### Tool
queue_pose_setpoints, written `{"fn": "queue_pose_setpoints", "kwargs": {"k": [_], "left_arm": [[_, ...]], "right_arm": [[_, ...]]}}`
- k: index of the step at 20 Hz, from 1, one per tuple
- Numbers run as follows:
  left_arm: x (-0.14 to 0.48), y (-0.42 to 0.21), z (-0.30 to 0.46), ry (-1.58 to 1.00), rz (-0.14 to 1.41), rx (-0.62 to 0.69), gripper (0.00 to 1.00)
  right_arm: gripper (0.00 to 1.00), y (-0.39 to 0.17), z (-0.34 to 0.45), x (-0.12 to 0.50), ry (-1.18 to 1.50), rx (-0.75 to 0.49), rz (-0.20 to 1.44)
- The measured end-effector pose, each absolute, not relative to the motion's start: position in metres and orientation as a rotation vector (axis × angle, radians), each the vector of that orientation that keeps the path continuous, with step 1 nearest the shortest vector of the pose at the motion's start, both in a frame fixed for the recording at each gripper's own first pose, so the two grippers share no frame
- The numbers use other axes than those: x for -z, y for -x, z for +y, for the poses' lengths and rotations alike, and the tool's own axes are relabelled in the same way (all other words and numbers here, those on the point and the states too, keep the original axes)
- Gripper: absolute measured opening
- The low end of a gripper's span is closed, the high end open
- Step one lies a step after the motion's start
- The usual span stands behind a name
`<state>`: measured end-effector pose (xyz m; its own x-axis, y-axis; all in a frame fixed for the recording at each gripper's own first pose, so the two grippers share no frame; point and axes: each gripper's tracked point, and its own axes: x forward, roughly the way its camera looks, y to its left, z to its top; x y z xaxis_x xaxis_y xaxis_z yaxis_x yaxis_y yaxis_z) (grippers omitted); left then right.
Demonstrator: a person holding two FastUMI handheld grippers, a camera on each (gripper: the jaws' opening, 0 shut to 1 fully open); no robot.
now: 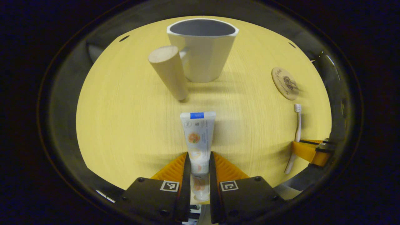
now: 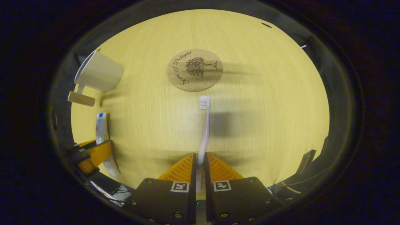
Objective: Put the toothbrush and toothpaste on the desktop into the cup, then pick up the cup and place it on the coaster on the desktop.
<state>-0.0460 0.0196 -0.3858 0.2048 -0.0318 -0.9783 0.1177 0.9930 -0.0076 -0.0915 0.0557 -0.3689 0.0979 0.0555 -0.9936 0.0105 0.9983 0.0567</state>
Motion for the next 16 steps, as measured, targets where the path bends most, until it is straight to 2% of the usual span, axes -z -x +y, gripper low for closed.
{"fn": "queue_pose_setpoints", "kwargs": {"k": [1,2,6,10,16], "left_arm": [[0.383,0.043,0.020,-0.076,1.350,0.105,0.33],[0.385,0.049,0.021,-0.074,1.361,0.105,0.24],[0.383,0.048,0.023,-0.098,1.361,0.129,0.24],[0.381,0.055,0.021,-0.084,1.379,0.130,0.24],[0.340,0.071,0.017,-0.002,1.315,0.127,0.24]], "right_arm": [[0.03,0.096,0.055,0.366,-0.073,-0.043,1.504],[0.02,0.092,0.054,0.367,-0.098,-0.045,1.499],[0.02,0.093,0.053,0.365,-0.200,-0.040,1.505],[0.02,0.096,0.050,0.364,-0.194,-0.048,1.500],[0.02,0.098,0.048,0.345,-0.213,-0.092,1.459]]}}
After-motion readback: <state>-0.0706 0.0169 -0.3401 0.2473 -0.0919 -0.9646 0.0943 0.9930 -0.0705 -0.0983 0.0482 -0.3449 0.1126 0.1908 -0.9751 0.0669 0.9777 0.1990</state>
